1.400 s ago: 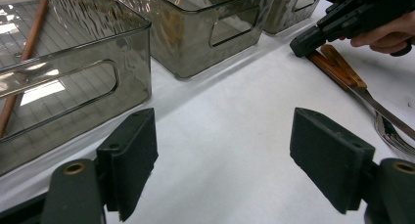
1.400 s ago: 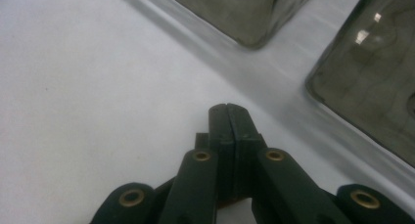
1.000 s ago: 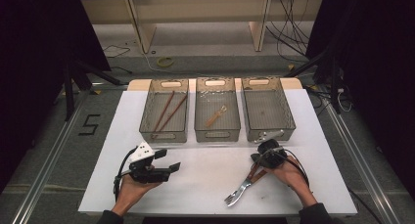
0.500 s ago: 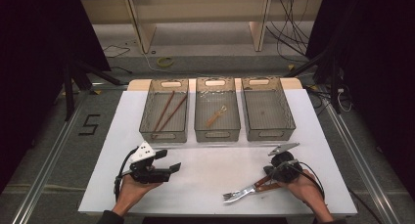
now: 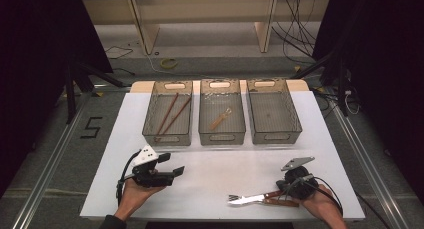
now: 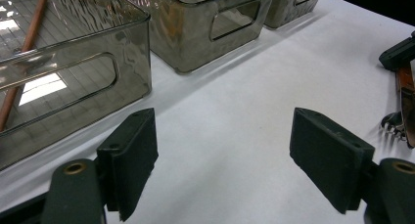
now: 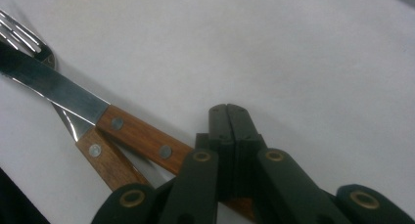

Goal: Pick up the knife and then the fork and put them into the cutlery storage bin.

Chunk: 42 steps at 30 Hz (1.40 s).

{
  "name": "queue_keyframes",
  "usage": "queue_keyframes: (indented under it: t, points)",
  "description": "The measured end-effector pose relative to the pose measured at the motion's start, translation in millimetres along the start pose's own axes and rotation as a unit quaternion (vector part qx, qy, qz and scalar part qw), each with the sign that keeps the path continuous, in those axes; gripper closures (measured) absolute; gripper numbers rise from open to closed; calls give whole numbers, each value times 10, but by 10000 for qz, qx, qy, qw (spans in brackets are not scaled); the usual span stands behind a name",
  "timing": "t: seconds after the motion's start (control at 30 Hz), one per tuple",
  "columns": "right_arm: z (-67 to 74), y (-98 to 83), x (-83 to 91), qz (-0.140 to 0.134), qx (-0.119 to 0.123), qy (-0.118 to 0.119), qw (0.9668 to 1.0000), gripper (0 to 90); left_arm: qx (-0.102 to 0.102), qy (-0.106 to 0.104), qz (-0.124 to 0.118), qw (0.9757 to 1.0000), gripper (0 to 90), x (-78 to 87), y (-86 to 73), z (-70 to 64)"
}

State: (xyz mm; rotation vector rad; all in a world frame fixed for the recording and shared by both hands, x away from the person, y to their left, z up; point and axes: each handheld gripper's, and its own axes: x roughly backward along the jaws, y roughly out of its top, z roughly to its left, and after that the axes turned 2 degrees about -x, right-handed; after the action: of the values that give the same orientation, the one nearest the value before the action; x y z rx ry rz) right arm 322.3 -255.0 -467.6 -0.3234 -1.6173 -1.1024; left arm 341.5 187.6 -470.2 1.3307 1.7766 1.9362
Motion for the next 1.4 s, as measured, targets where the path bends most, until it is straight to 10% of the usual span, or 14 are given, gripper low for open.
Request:
queue_keyframes:
  t: [0.5, 0.87, 1.4]
  points:
    - [-71, 151, 215, 94, 1300, 331, 9909, 640, 36, 7, -4, 10000, 250, -8, -2, 7]
    - [23, 161, 148, 634, 2185, 406, 9729, 497, 41, 6, 15, 10000, 250, -13, -4, 11]
    - [96, 200, 3, 1049, 2933, 432, 9493, 537, 49, 5, 40, 10000, 251, -31, -11, 14]
